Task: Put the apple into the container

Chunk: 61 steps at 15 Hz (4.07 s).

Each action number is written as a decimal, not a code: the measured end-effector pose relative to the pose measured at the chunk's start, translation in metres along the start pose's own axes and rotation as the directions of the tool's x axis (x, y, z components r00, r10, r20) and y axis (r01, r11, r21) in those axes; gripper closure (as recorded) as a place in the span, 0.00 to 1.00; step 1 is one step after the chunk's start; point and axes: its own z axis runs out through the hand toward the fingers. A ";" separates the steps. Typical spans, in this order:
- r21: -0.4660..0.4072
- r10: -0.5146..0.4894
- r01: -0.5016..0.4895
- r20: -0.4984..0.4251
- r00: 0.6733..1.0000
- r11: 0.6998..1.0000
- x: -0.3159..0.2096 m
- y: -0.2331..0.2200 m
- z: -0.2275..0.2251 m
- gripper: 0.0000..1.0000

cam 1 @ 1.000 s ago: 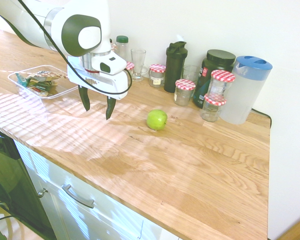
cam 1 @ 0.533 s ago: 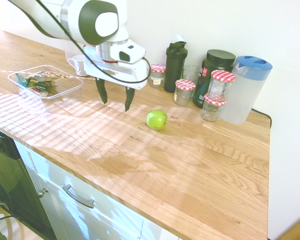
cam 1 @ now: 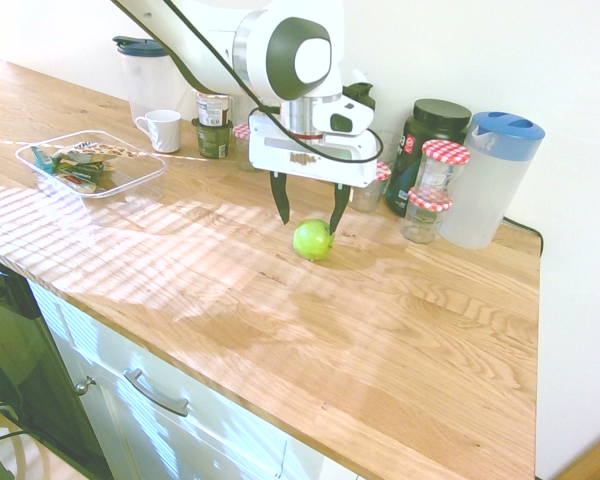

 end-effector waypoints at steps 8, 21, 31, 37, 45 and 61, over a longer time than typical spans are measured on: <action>0.017 -0.013 0.012 0.025 1.000 1.000 0.010 -0.021 0.036 1.00; 0.056 0.013 -0.012 -0.015 1.000 0.998 0.017 -0.023 -0.008 1.00; 0.107 -0.256 0.265 -0.091 0.962 0.958 -0.207 -0.222 -0.119 1.00; 0.075 -0.313 0.316 -0.048 0.949 0.946 -0.292 -0.241 -0.120 1.00; 0.082 -0.306 0.305 0.000 0.952 0.949 -0.270 -0.250 -0.034 0.00; 0.095 -0.207 0.205 0.002 0.978 0.974 -0.245 -0.189 -0.126 0.00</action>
